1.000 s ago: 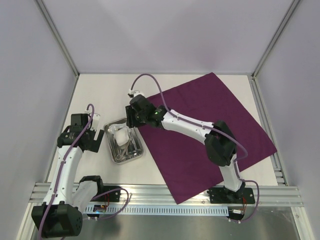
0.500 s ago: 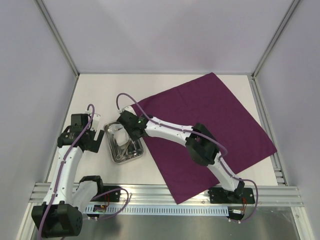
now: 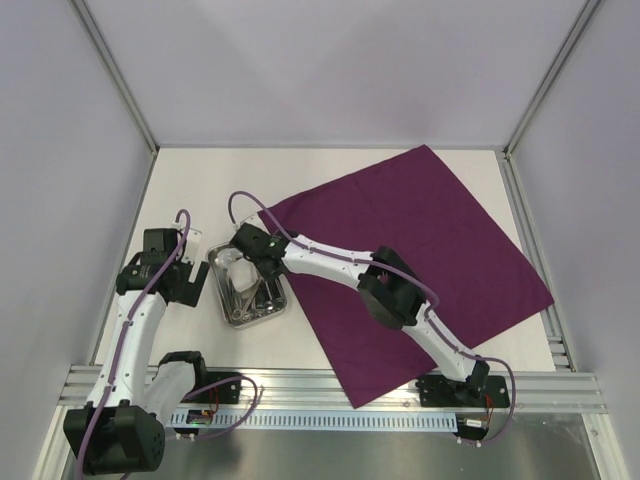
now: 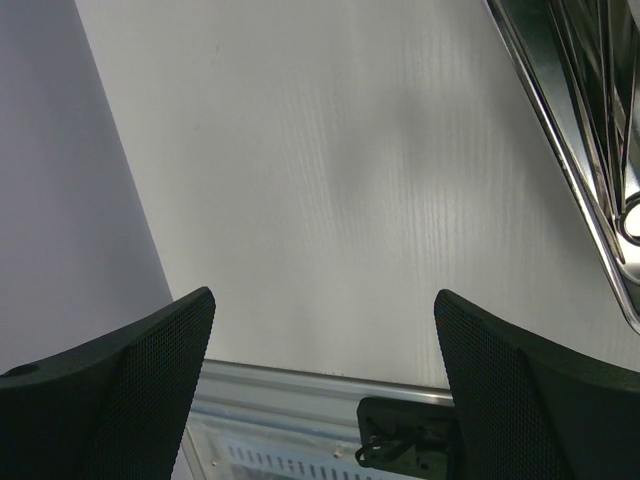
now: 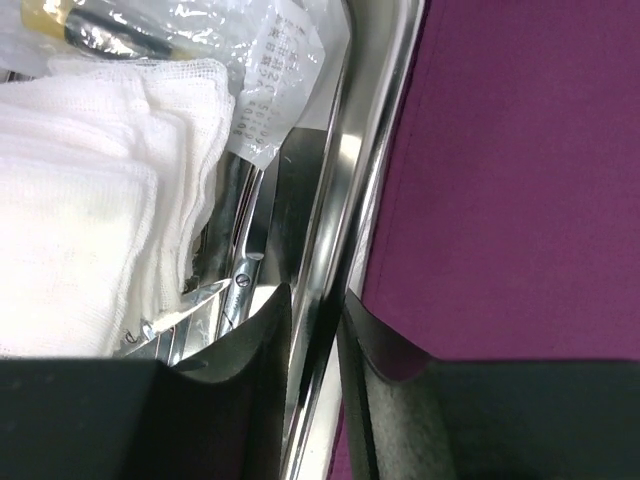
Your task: Prepare the surgical pack
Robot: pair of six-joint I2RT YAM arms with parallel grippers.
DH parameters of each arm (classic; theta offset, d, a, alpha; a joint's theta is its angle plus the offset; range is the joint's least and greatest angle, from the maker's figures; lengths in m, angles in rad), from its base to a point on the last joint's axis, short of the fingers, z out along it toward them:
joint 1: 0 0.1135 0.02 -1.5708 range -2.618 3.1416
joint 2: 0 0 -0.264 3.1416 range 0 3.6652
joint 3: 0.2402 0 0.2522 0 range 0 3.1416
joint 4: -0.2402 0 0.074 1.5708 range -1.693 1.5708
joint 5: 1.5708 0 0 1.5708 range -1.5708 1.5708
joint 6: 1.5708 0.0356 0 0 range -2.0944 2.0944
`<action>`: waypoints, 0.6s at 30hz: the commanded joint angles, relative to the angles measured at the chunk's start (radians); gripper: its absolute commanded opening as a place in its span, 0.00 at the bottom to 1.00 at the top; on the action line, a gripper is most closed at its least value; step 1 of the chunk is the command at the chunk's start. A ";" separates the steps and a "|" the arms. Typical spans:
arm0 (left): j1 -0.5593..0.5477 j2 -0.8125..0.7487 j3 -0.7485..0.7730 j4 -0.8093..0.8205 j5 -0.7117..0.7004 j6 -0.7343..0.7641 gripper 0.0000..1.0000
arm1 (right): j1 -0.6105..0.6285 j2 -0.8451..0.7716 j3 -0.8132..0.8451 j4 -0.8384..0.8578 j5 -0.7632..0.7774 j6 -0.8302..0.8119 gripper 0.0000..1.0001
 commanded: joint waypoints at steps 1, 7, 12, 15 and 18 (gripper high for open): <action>-0.002 -0.012 -0.008 0.016 0.009 0.015 1.00 | 0.000 0.020 0.058 0.006 0.012 -0.012 0.23; -0.002 -0.018 -0.011 0.014 0.004 0.014 1.00 | -0.005 0.014 0.065 0.012 0.009 0.001 0.04; -0.004 -0.021 -0.011 0.014 0.003 0.014 1.00 | -0.010 0.008 0.068 0.006 0.000 0.014 0.01; -0.002 -0.021 -0.011 0.014 0.006 0.015 1.00 | -0.011 -0.015 0.063 0.010 -0.011 0.021 0.00; -0.002 -0.019 -0.012 0.014 0.006 0.015 1.00 | -0.013 -0.047 0.059 0.016 -0.025 0.021 0.01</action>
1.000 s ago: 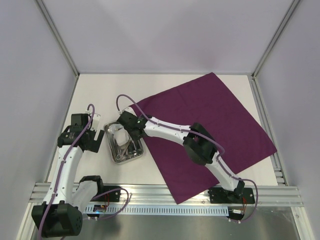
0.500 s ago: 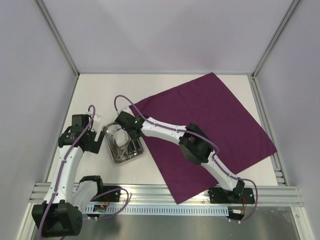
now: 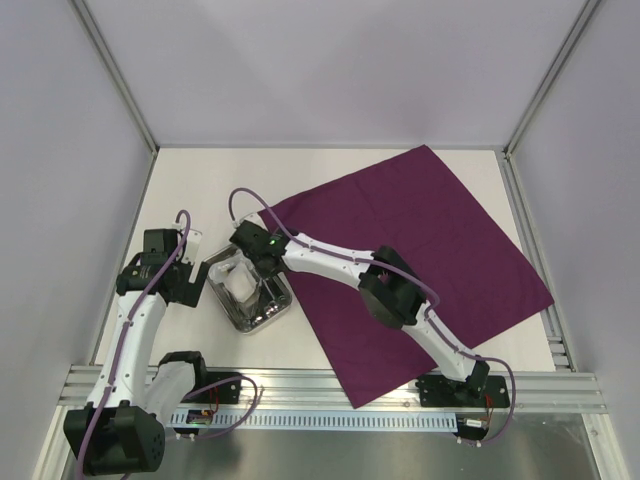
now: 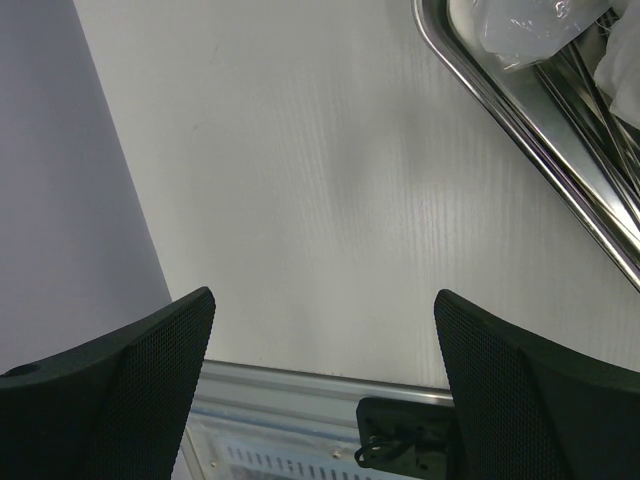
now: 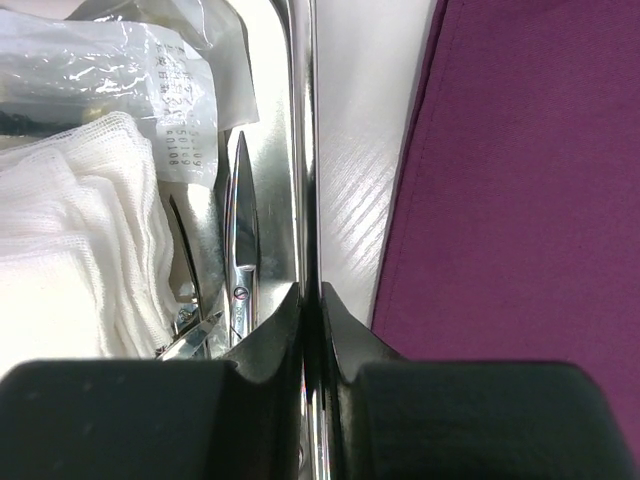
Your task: Prepare the surgical pack
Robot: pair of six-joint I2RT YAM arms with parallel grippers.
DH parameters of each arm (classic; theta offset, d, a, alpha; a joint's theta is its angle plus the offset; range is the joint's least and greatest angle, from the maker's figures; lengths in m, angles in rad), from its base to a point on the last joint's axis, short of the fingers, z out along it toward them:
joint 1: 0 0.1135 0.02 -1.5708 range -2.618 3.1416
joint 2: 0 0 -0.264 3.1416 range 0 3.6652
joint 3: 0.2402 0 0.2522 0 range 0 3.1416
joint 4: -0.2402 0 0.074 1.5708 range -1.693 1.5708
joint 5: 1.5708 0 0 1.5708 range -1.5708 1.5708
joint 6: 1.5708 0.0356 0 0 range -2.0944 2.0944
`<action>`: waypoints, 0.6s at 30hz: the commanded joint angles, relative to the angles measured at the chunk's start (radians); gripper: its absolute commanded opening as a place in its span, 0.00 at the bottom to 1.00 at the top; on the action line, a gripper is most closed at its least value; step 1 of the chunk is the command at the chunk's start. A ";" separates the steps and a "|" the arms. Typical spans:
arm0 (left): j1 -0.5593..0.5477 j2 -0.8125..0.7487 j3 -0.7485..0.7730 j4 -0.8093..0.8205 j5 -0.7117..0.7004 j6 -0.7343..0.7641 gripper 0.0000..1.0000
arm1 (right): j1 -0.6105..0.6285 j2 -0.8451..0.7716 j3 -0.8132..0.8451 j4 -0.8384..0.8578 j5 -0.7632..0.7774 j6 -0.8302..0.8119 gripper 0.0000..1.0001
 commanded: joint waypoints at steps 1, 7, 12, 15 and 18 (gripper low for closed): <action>-0.002 -0.017 -0.005 0.013 0.004 0.014 1.00 | -0.007 -0.066 0.029 0.012 -0.004 0.006 0.01; -0.002 -0.015 -0.008 0.014 0.006 0.015 1.00 | -0.036 -0.172 -0.063 0.059 -0.047 0.022 0.00; -0.002 -0.009 -0.001 0.011 0.009 0.015 1.00 | -0.081 -0.232 -0.159 0.085 -0.076 0.037 0.00; -0.002 -0.007 0.001 0.010 0.009 0.017 1.00 | -0.107 -0.265 -0.202 0.108 -0.091 0.043 0.00; -0.004 -0.004 0.001 0.010 0.010 0.017 1.00 | -0.138 -0.298 -0.255 0.134 -0.116 0.059 0.01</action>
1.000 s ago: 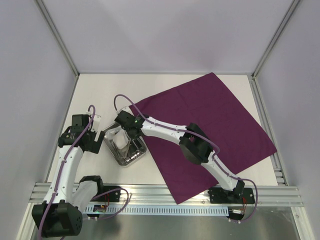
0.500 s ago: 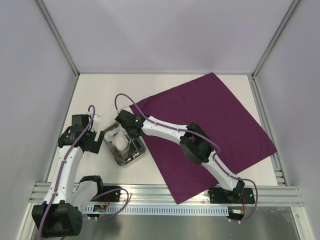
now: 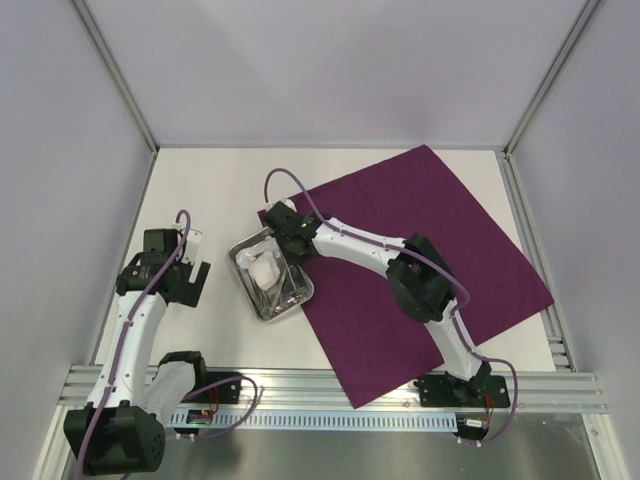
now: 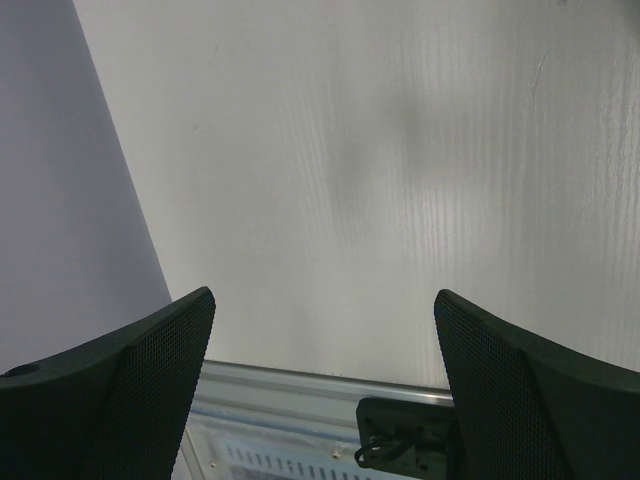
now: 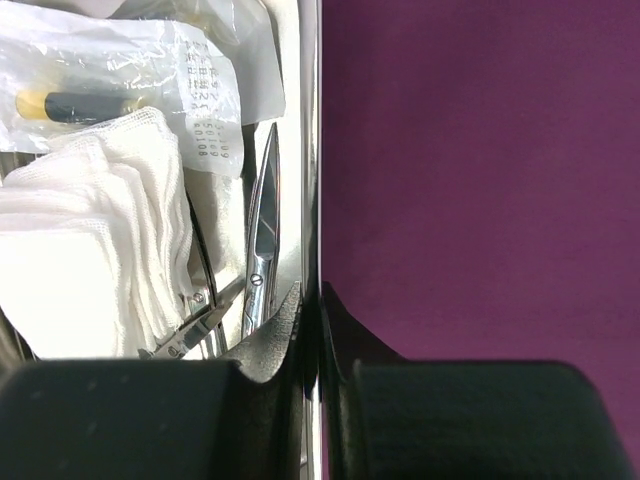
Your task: Prepare the surgical pack
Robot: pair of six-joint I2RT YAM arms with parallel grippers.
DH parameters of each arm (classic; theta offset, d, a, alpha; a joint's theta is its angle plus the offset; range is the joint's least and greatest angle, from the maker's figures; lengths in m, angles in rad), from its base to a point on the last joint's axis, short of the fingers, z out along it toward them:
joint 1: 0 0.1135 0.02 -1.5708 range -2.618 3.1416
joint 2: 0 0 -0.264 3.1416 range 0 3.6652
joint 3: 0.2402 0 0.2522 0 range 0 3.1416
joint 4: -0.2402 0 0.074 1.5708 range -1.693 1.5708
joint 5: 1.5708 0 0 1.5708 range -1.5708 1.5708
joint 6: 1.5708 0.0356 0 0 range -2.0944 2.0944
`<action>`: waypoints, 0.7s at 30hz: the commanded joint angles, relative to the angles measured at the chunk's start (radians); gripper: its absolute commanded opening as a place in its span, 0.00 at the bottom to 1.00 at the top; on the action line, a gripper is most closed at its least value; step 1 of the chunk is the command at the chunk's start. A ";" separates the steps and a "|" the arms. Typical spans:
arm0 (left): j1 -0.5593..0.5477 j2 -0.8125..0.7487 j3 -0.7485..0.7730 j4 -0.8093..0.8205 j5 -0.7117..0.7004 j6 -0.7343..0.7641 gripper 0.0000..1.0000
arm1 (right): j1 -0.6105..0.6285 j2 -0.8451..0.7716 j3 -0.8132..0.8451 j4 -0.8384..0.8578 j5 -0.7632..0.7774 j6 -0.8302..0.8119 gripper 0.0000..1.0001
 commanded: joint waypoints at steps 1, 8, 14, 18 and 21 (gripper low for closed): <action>-0.004 -0.002 0.001 0.009 0.009 0.016 1.00 | -0.038 -0.115 -0.032 0.100 -0.041 0.036 0.01; -0.004 0.004 0.002 0.011 0.009 0.018 1.00 | -0.091 -0.192 -0.155 0.143 -0.075 0.058 0.01; -0.002 0.006 0.007 0.009 0.006 0.026 1.00 | -0.142 -0.276 -0.258 0.194 -0.101 0.078 0.00; -0.004 0.004 0.007 0.013 0.008 0.024 1.00 | -0.191 -0.330 -0.351 0.231 -0.099 0.091 0.01; -0.002 0.001 0.005 0.013 0.011 0.021 1.00 | -0.231 -0.381 -0.433 0.258 -0.093 0.108 0.00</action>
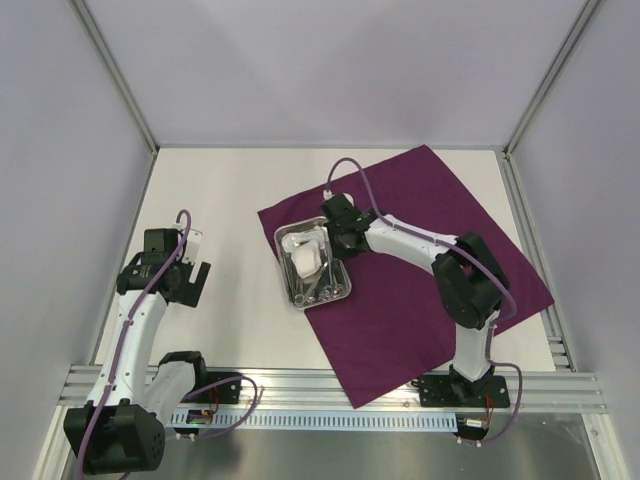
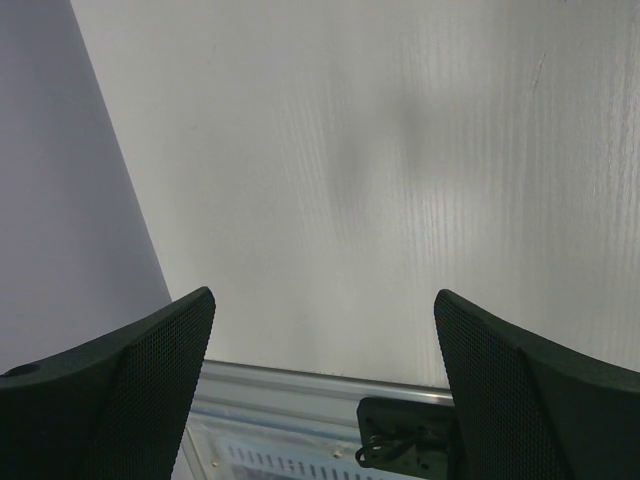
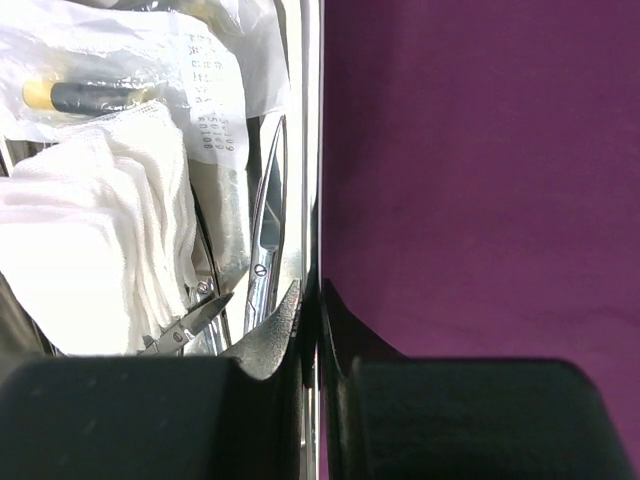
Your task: Prepare the surgical pack
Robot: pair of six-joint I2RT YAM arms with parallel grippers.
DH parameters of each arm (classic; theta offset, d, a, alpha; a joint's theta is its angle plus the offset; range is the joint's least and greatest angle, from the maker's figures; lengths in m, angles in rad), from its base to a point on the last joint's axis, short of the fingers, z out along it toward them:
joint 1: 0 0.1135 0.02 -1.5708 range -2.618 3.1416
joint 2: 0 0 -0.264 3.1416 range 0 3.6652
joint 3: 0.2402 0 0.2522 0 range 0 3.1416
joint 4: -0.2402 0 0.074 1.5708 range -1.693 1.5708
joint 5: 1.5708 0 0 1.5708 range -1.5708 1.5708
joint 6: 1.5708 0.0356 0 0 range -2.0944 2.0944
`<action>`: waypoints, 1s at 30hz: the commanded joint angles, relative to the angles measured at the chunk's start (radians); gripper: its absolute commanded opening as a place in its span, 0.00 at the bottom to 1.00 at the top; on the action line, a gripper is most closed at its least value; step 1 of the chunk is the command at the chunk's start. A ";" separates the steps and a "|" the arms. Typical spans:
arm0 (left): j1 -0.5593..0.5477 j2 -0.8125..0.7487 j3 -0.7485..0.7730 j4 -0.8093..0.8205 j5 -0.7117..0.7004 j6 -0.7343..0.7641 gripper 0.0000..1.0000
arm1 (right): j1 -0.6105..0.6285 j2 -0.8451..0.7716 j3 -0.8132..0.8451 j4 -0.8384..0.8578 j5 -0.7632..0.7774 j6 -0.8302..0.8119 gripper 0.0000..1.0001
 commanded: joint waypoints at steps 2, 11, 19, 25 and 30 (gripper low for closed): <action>-0.002 -0.007 0.005 0.012 0.015 0.017 1.00 | -0.072 -0.158 -0.087 0.129 -0.020 0.067 0.01; -0.002 -0.007 0.005 0.012 0.020 0.021 1.00 | -0.256 -0.290 -0.327 0.169 -0.020 0.127 0.00; -0.002 -0.007 0.005 0.018 0.029 0.025 1.00 | -0.431 -0.462 -0.547 0.206 -0.057 0.162 0.09; -0.002 -0.002 0.009 0.021 0.038 0.025 1.00 | -0.447 -0.592 -0.647 0.146 0.001 0.162 0.37; -0.002 -0.005 0.010 0.020 0.046 0.027 1.00 | -0.432 -0.744 -0.624 0.010 0.024 0.106 0.45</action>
